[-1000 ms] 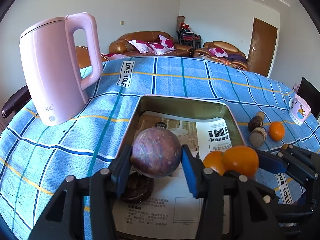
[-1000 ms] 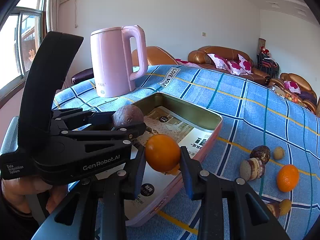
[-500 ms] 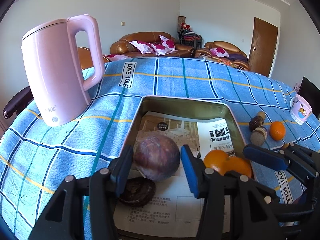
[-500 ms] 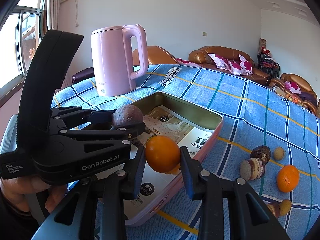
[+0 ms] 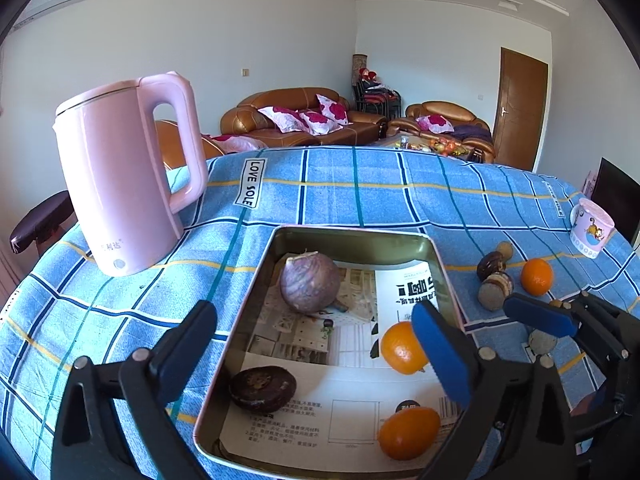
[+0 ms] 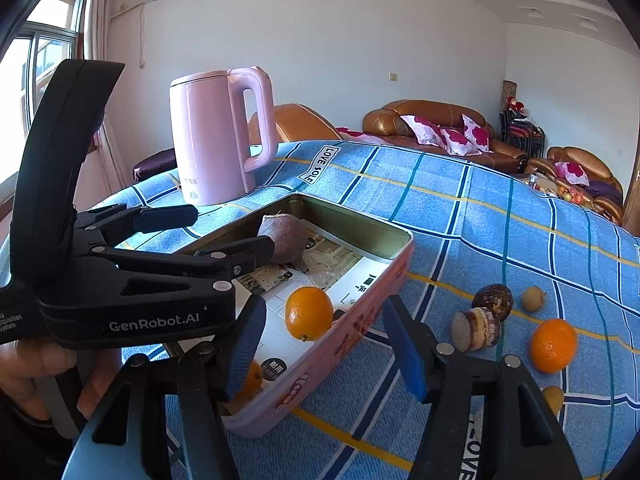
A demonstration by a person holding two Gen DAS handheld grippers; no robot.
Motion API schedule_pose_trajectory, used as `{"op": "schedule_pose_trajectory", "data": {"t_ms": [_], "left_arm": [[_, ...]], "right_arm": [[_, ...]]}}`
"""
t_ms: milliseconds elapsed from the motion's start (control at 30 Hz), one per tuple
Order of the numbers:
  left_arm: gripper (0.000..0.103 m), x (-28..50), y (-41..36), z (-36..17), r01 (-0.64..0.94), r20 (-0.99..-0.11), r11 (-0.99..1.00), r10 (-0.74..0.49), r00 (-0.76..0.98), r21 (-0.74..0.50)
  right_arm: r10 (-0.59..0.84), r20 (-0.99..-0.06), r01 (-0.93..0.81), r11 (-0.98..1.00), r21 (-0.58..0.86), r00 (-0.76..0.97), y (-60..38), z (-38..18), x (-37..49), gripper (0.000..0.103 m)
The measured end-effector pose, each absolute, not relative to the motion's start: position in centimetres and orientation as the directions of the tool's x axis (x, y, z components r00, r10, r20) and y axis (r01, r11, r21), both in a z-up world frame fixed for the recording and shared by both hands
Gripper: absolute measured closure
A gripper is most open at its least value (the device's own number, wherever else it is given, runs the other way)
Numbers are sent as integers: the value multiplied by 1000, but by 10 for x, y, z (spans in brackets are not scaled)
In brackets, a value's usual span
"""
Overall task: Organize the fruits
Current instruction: 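Open the left gripper over the tin while right drops the orange in, then close the left gripper on the pale round cake while right moves to yellow-green fruit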
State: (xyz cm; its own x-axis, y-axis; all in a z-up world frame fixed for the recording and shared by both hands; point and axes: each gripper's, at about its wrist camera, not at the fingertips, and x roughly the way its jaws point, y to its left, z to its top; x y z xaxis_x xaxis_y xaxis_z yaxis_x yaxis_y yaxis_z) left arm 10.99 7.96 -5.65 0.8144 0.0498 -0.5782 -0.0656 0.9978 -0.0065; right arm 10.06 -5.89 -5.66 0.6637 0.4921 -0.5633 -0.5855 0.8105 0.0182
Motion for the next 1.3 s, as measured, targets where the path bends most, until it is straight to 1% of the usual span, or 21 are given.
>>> {"op": "schedule_pose_trajectory", "data": {"t_ms": [233, 367, 600, 800, 900, 1000, 1033, 1133, 1200, 1233, 1267, 1300], "left_arm": [[3, 108, 56, -50, -32, -570, 999, 28, 821, 4], [3, 108, 38, -51, -3, -580, 1000, 2, 815, 0], [3, 114, -12, -64, 88, -606, 996, -52, 793, 30], [3, 121, -53, -71, 164, -637, 986, -114, 762, 20], [6, 124, -69, -72, 197, -648, 980, -140, 749, 16], [14, 127, -82, -76, 240, -668, 971, -177, 723, 2], [18, 129, -85, -78, 254, -678, 967, -191, 710, -6], [22, 133, -91, -88, 285, -711, 958, -228, 665, -41], [32, 135, -96, -93, 302, -726, 952, -243, 643, -51], [40, 136, -99, -96, 317, -731, 947, -257, 632, -59], [58, 137, -101, -97, 336, -737, 939, -278, 616, -74], [64, 137, -102, -97, 351, -738, 932, -297, 606, -87]], "right_arm": [[456, -545, -540, 842, 7, 703, -91, -53, 94, 36], [410, -536, -490, 872, -9, 738, -119, -51, 91, 36], [277, -524, -346, 938, -35, 805, -182, -49, 86, 35], [180, -529, -216, 976, -6, 829, -231, -49, 90, 31], [158, -537, -177, 984, 17, 829, -244, -50, 94, 31], [156, -538, -164, 986, 34, 828, -250, -50, 95, 30], [156, -536, -162, 986, 36, 830, -250, -50, 95, 30], [153, -534, -150, 987, 48, 832, -252, -50, 94, 28], [153, -534, -144, 988, 60, 831, -254, -50, 94, 27], [152, -536, -140, 988, 64, 830, -254, -51, 95, 27], [153, -540, -138, 988, 68, 828, -255, -51, 95, 27], [152, -544, -137, 988, 69, 825, -255, -51, 96, 27]]}}
